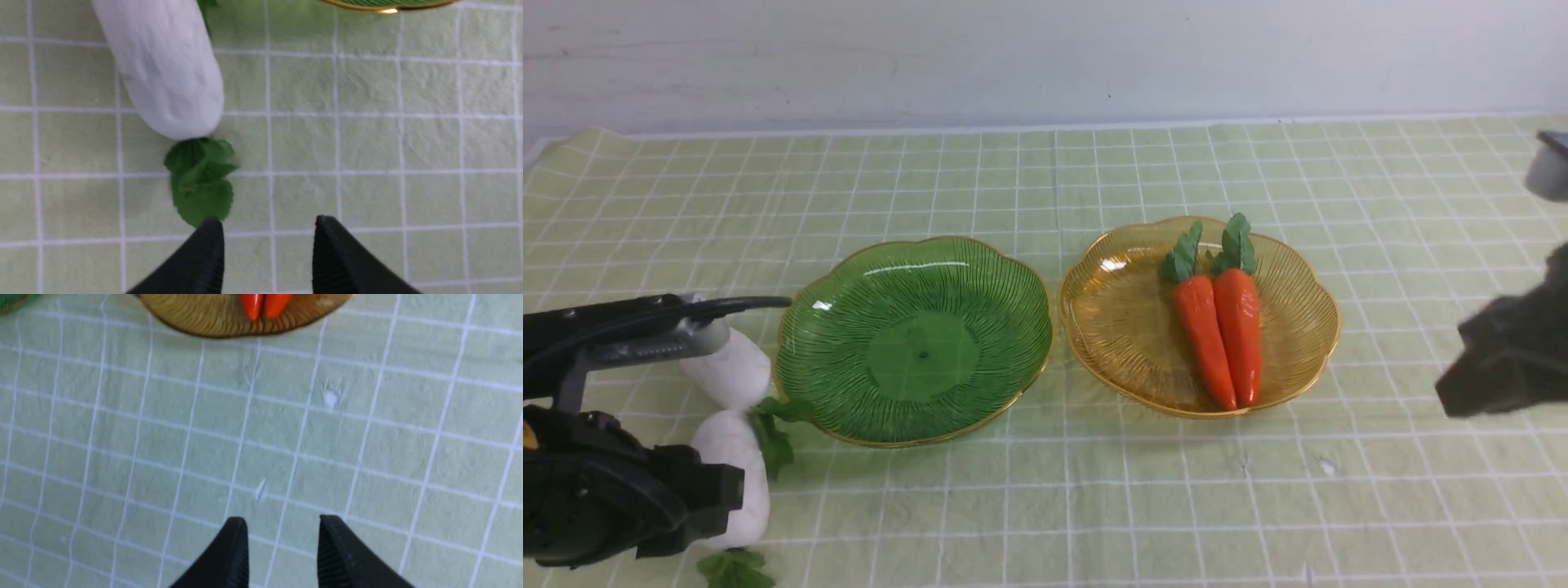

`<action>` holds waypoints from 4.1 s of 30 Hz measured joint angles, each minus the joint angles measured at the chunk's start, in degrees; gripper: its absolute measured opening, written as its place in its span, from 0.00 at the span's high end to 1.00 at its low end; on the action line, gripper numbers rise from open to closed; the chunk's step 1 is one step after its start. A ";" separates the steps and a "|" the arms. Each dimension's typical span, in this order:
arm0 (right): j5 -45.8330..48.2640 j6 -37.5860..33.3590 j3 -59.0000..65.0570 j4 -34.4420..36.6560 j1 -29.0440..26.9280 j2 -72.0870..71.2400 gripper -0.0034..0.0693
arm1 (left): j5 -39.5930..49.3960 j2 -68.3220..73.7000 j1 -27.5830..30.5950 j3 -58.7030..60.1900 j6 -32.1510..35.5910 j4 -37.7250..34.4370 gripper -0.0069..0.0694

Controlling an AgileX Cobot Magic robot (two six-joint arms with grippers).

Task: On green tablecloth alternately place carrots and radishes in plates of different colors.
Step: 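Pick up the white radish and place it in the left plate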

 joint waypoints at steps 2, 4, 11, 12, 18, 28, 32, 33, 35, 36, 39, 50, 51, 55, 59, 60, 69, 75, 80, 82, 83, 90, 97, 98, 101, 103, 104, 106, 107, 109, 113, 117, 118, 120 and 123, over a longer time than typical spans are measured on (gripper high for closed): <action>0.06 -1.65 4.48 0.00 0.00 -5.59 0.74 | -1.90 3.44 0.00 -0.46 -0.21 2.40 0.46; 0.25 -2.10 7.29 0.00 0.00 -10.98 0.78 | -3.75 5.96 0.00 -0.47 -0.35 3.80 0.41; 0.30 -2.62 14.52 0.00 0.00 -25.49 0.83 | -13.59 13.89 0.00 -0.47 -0.45 5.97 0.22; 0.12 -2.66 15.19 0.00 0.00 -27.05 0.83 | -14.70 14.60 0.00 -0.47 -0.61 6.56 0.20; -2.47 -2.68 18.64 -0.44 0.00 -31.64 0.83 | -19.25 18.26 0.00 -0.70 -0.83 9.52 0.17; -3.31 -2.68 19.38 -0.44 0.00 -31.70 0.83 | -19.31 27.35 0.00 -0.82 -0.83 11.72 0.17; -3.35 -2.68 19.38 -0.44 0.00 -31.70 0.83 | -17.35 29.92 0.00 -0.83 -0.78 12.86 0.20; -3.41 -2.68 19.38 -0.44 0.00 -31.70 0.83 | -15.25 29.90 0.00 -0.88 -0.78 13.23 0.25; -3.48 -2.68 19.38 -0.44 0.00 -31.70 0.83 | -11.27 29.72 0.00 -1.07 -0.84 13.51 0.32; -3.48 -2.68 19.38 -0.44 0.00 -31.70 0.83 | -8.94 29.50 0.00 -1.25 -1.06 13.70 0.36; -3.48 -2.68 19.38 -0.44 0.00 -31.70 0.83 | -5.08 28.54 0.00 -1.70 -1.73 14.11 0.37; -4.60 -2.68 19.38 -0.44 0.00 -31.70 0.83 | 9.53 13.55 0.00 -9.10 -3.85 16.51 0.37; -4.75 -2.68 19.38 -0.45 0.00 -31.70 0.83 | 8.97 12.89 0.00 -10.05 -3.85 15.43 0.37; -5.96 -2.68 19.38 -0.45 0.00 -31.70 0.83 | 4.18 13.43 0.00 -14.34 -3.20 2.88 0.37; -6.08 -2.68 19.38 -0.45 0.00 -31.70 0.83 | -2.35 18.33 -0.11 -15.76 -0.53 -8.64 0.37; -6.08 -2.68 19.38 -0.45 0.00 -31.70 0.83 | -4.14 19.82 -0.11 -16.04 0.69 -10.49 0.37; -7.41 -2.68 19.38 -0.45 0.00 -31.70 0.83 | -14.05 33.91 -0.84 -19.35 13.80 -27.51 0.27; -7.41 -3.59 19.38 -0.57 0.00 -31.70 0.83 | -16.54 38.91 -1.62 -21.85 23.29 -36.19 0.03; -7.16 -3.78 19.38 -0.64 0.00 -31.70 0.83 | -16.40 38.39 -0.66 -24.62 24.95 -36.99 0.02; -7.03 -3.79 19.38 -0.64 0.00 -31.70 0.83 | -15.44 37.46 1.52 -25.82 24.63 -36.69 0.02; -6.95 -3.79 19.38 -0.64 0.00 -31.70 0.83 | -14.69 36.86 3.11 -26.48 24.10 -36.50 0.02; -6.95 -4.01 19.38 -0.64 0.00 -31.70 0.83 | -10.51 35.31 16.15 -27.12 18.77 -31.48 0.05; -6.95 -4.01 19.38 -0.64 0.00 -31.70 0.83 | -8.13 40.66 24.93 -27.12 12.44 -28.27 0.12; -6.95 -4.01 19.38 -0.64 0.00 -31.70 0.83 | -8.13 41.54 24.93 -27.12 12.32 -28.35 0.12; -7.01 -4.01 19.38 -0.64 0.00 -31.70 0.83 | -8.54 43.81 24.63 -27.12 12.38 -29.07 0.12; -7.13 -4.01 19.38 -0.64 0.00 -31.70 0.83 | -9.11 45.45 24.46 -27.12 12.44 -29.58 0.12; -7.21 -4.01 19.38 -0.64 0.00 -31.70 0.83 | -9.84 46.39 24.46 -27.12 12.44 -29.67 0.12; -7.27 -4.01 19.38 -0.64 0.00 -31.70 0.83 | -11.25 47.87 24.43 -27.12 12.44 -29.72 0.12; -7.27 -4.01 19.38 -0.64 0.00 -31.70 0.83 | -11.89 48.58 24.43 -27.12 12.49 -29.86 0.12; -7.38 -4.01 19.38 -0.64 0.00 -31.70 0.83 | -13.01 49.87 24.39 -27.12 12.49 -29.92 0.12; -7.38 -4.01 19.38 -0.64 0.00 -31.70 0.83 | -13.75 50.94 24.39 -27.58 12.56 -30.48 0.13; -7.39 -4.01 19.38 -0.64 0.00 -31.70 0.83 | -13.32 51.24 24.39 -28.20 12.90 -30.25 0.19; -7.39 -4.01 19.38 -0.58 0.00 -31.70 0.83 | -12.74 51.36 24.39 -28.66 13.42 -29.82 0.22; -7.39 -4.01 19.38 -0.52 0.00 -31.70 0.83 | -10.45 51.66 24.39 -30.45 14.75 -28.80 0.28; -7.44 -4.01 19.38 -0.47 0.00 -31.70 0.83 | -5.98 51.43 24.39 -34.13 16.40 -27.34 0.28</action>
